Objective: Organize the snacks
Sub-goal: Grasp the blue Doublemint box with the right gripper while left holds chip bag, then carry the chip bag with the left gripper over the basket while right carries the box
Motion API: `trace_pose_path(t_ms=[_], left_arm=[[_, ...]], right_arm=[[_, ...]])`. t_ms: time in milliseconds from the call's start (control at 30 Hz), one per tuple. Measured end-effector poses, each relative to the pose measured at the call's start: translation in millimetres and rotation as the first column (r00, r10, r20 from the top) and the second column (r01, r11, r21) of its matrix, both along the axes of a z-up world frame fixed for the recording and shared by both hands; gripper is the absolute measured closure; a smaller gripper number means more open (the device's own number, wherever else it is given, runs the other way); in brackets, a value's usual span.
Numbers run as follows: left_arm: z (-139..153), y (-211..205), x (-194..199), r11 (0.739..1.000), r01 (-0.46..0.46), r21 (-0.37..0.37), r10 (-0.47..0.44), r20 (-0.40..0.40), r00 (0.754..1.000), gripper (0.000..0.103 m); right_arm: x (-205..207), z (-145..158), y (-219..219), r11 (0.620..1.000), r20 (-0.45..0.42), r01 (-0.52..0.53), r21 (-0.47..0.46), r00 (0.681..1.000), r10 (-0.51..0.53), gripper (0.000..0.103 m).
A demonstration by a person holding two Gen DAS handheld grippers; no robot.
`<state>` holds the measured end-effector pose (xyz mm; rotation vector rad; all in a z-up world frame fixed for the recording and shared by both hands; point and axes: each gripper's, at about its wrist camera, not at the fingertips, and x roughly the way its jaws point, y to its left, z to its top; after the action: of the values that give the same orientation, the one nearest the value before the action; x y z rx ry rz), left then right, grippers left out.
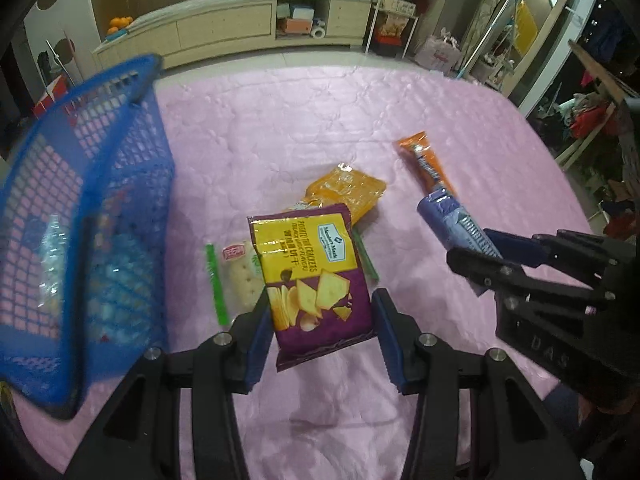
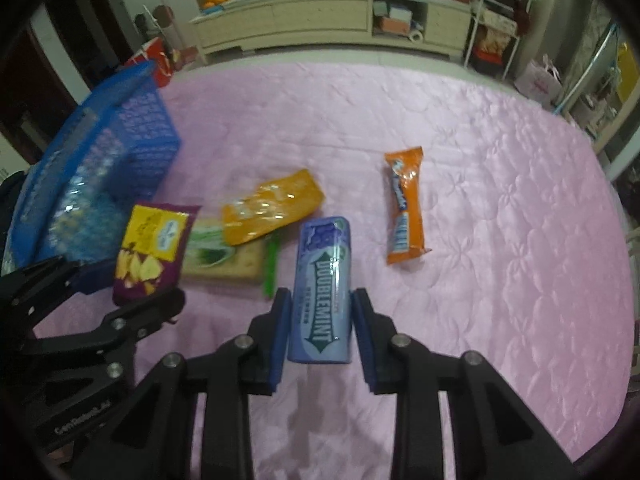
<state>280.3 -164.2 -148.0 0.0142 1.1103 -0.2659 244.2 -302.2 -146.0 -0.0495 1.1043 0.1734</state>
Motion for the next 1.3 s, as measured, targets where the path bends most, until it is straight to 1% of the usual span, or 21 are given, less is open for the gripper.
trace_pose_path(t_ms=[200, 300, 600, 733, 933, 1100, 1300], left_arm=[[29, 10, -30, 1.0, -0.01, -0.007, 0.011, 0.051, 0.999, 0.058], [45, 15, -49, 1.0, -0.001, -0.015, 0.003, 0.084, 0.996, 0.058], [81, 39, -86, 0.999, 0.018, -0.029, -0.013, 0.155, 0.988, 0.058], [91, 52, -96, 1.0, 0.019, -0.014, -0.016, 0.186, 0.982, 0.058], [106, 77, -107, 1.0, 0.001, -0.014, 0.002, 0.218, 0.976, 0.058], [115, 100, -104, 1.0, -0.013, -0.017, 0.017, 0.24, 0.971, 0.058], [112, 125, -90, 0.999, -0.038, -0.007, 0.038, 0.235, 0.971, 0.058]], right_arm=[[-34, 34, 13, 1.0, 0.059, -0.022, -0.001, 0.998, 0.022, 0.068], [-49, 52, 25, 1.0, 0.093, -0.026, -0.001, 0.995, 0.026, 0.068], [-79, 86, 45, 0.998, 0.163, -0.053, -0.018, 0.985, 0.055, 0.068], [-88, 95, 57, 0.998, 0.183, -0.066, -0.011, 0.981, 0.067, 0.068], [-92, 106, 82, 0.996, 0.21, -0.085, 0.005, 0.974, 0.082, 0.068], [-85, 110, 105, 0.993, 0.217, -0.116, 0.017, 0.97, 0.109, 0.068], [-67, 105, 131, 0.99, 0.206, -0.136, 0.039, 0.971, 0.125, 0.068]])
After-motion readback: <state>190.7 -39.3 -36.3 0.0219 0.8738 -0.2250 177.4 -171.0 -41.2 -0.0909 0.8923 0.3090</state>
